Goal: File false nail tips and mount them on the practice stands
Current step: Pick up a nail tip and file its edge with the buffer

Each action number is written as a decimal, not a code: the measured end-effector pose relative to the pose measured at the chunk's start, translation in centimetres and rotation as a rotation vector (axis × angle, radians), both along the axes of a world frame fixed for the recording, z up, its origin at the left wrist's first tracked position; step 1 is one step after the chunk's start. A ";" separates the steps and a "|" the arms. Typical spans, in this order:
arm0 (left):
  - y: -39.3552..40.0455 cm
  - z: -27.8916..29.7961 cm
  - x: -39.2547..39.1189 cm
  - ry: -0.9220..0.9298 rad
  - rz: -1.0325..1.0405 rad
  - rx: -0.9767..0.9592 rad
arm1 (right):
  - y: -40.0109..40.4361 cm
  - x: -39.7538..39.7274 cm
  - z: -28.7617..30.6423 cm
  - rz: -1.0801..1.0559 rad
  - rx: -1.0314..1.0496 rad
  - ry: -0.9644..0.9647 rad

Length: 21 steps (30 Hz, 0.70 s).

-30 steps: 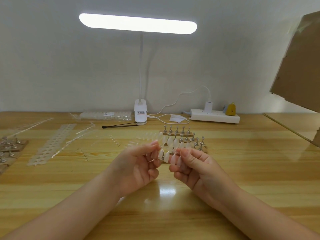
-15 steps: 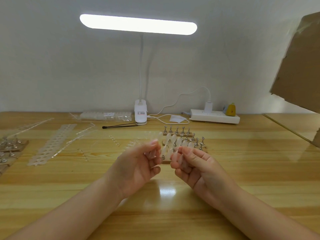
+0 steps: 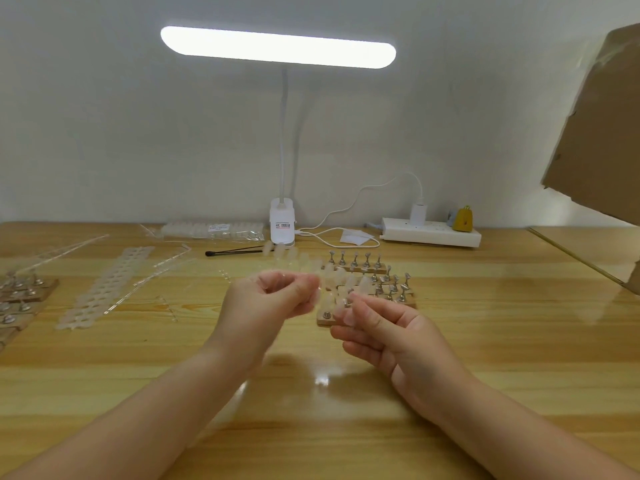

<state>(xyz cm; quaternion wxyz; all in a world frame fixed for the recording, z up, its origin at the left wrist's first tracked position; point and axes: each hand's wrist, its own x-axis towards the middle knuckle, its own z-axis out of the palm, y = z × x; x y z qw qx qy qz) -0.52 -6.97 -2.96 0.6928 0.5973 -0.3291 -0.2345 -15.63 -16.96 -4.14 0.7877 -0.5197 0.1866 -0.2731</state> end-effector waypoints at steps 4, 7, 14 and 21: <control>0.7 0.9 4.5 -0.199 0.309 0.144 | -0.6 -0.3 0.4 -0.069 -0.101 0.047; 1.5 0.0 7.7 -0.361 0.420 0.309 | -1.2 -0.6 0.4 -0.102 -0.178 0.088; 2.5 -2.5 10.9 -0.661 0.524 0.602 | -2.5 -1.4 0.9 -0.196 -0.336 0.103; 2.3 -2.7 10.8 -0.813 0.609 0.573 | -5.8 -2.7 0.3 -0.503 -1.042 0.468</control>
